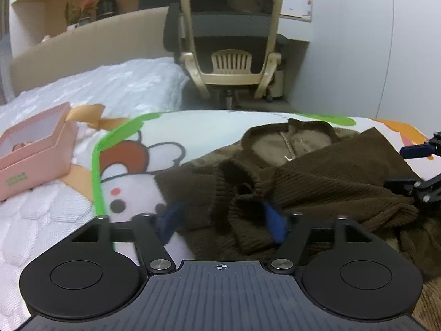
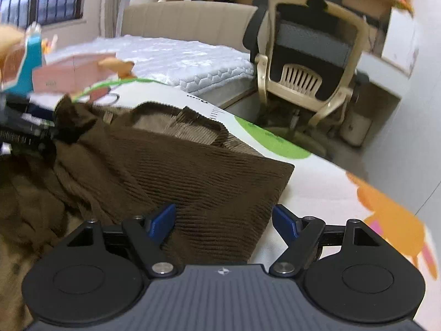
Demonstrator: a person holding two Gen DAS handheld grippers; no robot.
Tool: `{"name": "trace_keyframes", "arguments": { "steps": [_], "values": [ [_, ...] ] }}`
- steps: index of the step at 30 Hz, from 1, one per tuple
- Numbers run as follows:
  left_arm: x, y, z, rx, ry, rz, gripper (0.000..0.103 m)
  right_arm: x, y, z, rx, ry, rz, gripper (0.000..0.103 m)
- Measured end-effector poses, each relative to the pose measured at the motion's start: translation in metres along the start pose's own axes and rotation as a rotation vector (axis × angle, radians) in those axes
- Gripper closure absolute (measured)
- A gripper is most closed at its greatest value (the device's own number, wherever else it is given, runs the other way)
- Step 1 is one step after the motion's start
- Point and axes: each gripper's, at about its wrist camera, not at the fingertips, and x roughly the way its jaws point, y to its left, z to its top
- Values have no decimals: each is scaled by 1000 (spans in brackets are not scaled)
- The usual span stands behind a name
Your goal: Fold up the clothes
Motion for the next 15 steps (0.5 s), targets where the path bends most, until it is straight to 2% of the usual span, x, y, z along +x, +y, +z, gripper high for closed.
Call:
{"name": "trace_keyframes", "arguments": {
  "steps": [4,7,10,11,15],
  "values": [
    [9,-1,0,-5,13,-4,24,-16,0,14,46,-62,85,25],
    [9,0,-2,-18,22,-3,21,-10,9,13,95,-35,212,22],
    [10,4,-2,-51,41,-2,13,13,25,-1,75,37,208,21],
    [11,7,-2,-66,50,-2,10,15,26,-5,72,34,200,18],
    [14,33,1,-244,150,-120,8,15,27,-10,78,33,204,15]
  ]
}}
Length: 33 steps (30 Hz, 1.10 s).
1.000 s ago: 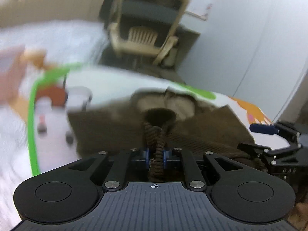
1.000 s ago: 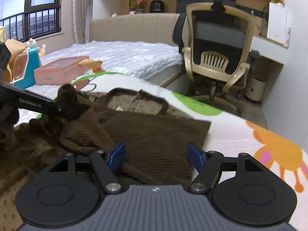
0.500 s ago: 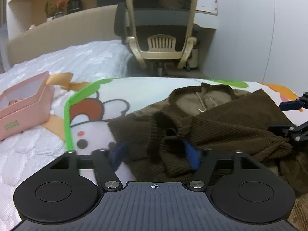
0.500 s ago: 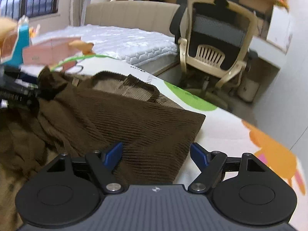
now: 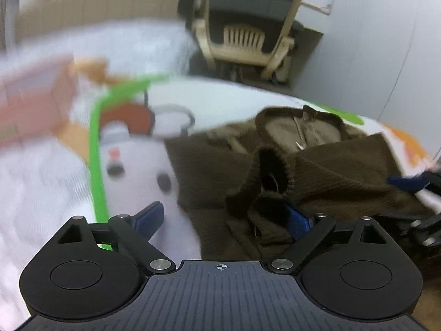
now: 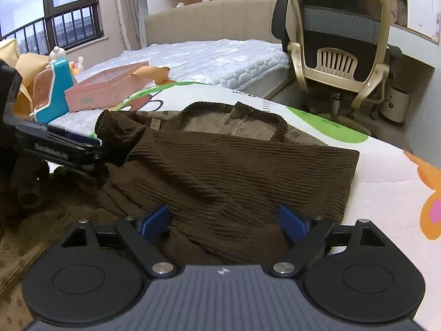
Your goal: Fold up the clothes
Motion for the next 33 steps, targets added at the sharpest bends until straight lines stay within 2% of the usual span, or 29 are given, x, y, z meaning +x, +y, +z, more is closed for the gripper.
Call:
{"name": "trace_keyframes", "arguments": {
  "steps": [2,5,7,8,9,10,11,16,17,18,19,20,21,22,24,27,30,33],
  "values": [
    [-7,18,6,-121,-8,-91,8,-4,-2,0,1,5,5,15],
    [-10,39,16,-232,-25,-133,10,-18,-12,12,10,-25,28,15],
    [-6,44,22,-230,-18,-106,16,-29,-28,24,26,-72,-12,16],
    [-4,45,25,-223,-15,-93,17,-34,-36,29,34,-95,-33,19],
    [-1,46,27,-220,-13,-93,19,-36,-48,34,61,-110,-57,24],
    [2,46,28,-222,-15,-100,20,-34,-63,39,104,-109,-82,36],
    [6,46,29,-225,-18,-107,21,-28,-76,41,139,-98,-103,41],
    [24,36,29,-209,-39,-77,28,19,-101,38,182,-23,-147,41],
    [27,34,30,-199,-40,-74,30,29,-103,36,185,-9,-153,46],
    [28,32,32,-186,-40,-74,40,35,-102,35,186,-7,-150,51],
    [29,29,33,-173,-39,-74,63,36,-99,36,174,-16,-141,65],
    [29,27,34,-167,-37,-73,73,36,-96,37,161,-25,-131,86],
    [26,26,35,-167,-35,-73,83,33,-92,39,154,-33,-138,89],
    [22,25,36,-162,-39,-75,87,22,-89,43,145,-52,-143,94],
    [-1,22,34,-128,-80,-93,89,-15,-82,46,133,-120,-108,96],
    [-59,15,23,-74,-152,-152,90,-89,-62,39,132,-216,-45,98],
    [-123,6,-7,-9,-204,-220,90,-162,-33,11,90,-272,-15,98],
    [-163,0,-48,44,-198,-250,89,-203,-9,-34,52,-245,-17,98]
  ]
}}
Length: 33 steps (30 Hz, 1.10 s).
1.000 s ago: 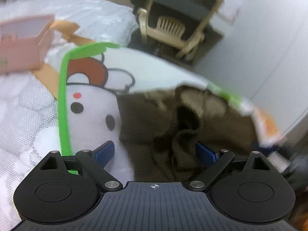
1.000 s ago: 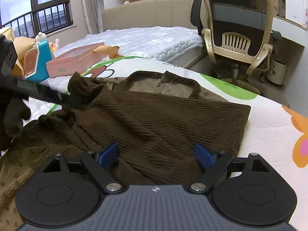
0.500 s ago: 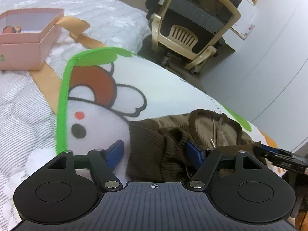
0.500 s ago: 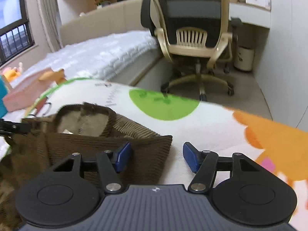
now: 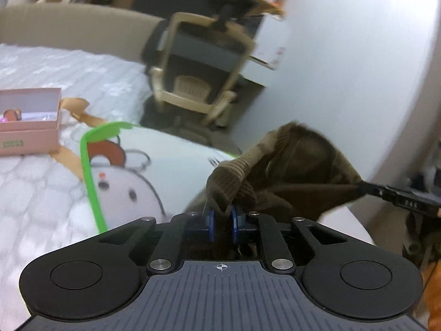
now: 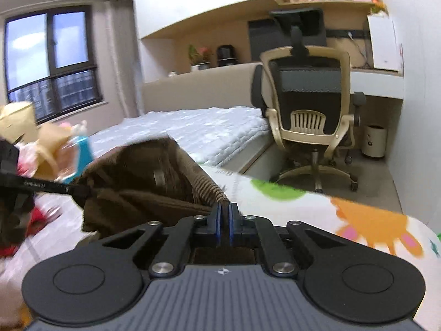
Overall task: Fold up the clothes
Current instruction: 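Lift the olive polka-dot garment with both grippers and fold it over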
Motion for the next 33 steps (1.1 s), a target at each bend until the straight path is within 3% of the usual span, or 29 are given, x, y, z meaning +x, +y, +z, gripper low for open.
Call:
{"name": "trace_keyframes", "arguments": {
  "steps": [3,5,6,7,8,9,11,12,14,17,18,20,22,23,24,25,26,27,30,33],
  "values": [
    [-23,-6,-41,4,66,6,82,-29,15,-39,-36,69,-19,98],
    [-29,-3,-69,-10,132,17,70,-37,18,-71,-35,143,-45,96],
    [-32,1,-79,-32,160,14,57,-39,19,-83,-26,168,-41,94],
    [-35,6,-88,-60,184,7,50,-42,17,-95,-4,196,-41,86],
    [-38,11,-96,-89,207,0,49,-45,15,-101,7,212,-41,73],
    [-41,17,-101,-119,221,-11,46,-47,14,-107,16,226,-42,67],
    [-50,26,-100,-173,201,-40,35,-53,9,-104,22,204,-48,56],
    [-54,30,-97,-199,176,-53,24,-56,7,-100,27,186,-47,51],
    [-49,33,-86,-237,139,-75,19,-53,-1,-87,70,133,-22,35],
    [-30,29,-73,-263,113,-110,16,-28,-13,-69,122,108,-3,34],
    [-20,26,-71,-265,117,-130,10,-13,-17,-68,139,112,-13,34],
    [3,19,-72,-268,136,-162,8,15,-23,-69,163,121,-28,34],
    [17,15,-75,-252,152,-123,13,38,-24,-73,173,145,-23,38],
    [22,13,-77,-242,159,-92,21,42,-19,-74,161,154,-8,60],
    [26,11,-78,-234,171,-60,50,46,-14,-75,146,162,7,73],
    [26,9,-75,-229,180,-34,62,45,-4,-71,113,164,5,85],
    [19,7,-71,-218,167,-27,68,39,6,-66,69,149,-2,92],
    [9,5,-65,-200,139,-30,82,33,16,-60,25,132,-11,95],
    [-23,-3,-48,-147,58,-41,90,-3,34,-38,-15,53,29,96],
    [-57,-15,-43,-117,19,-68,91,-44,44,-31,-35,-8,52,97]
  ]
}}
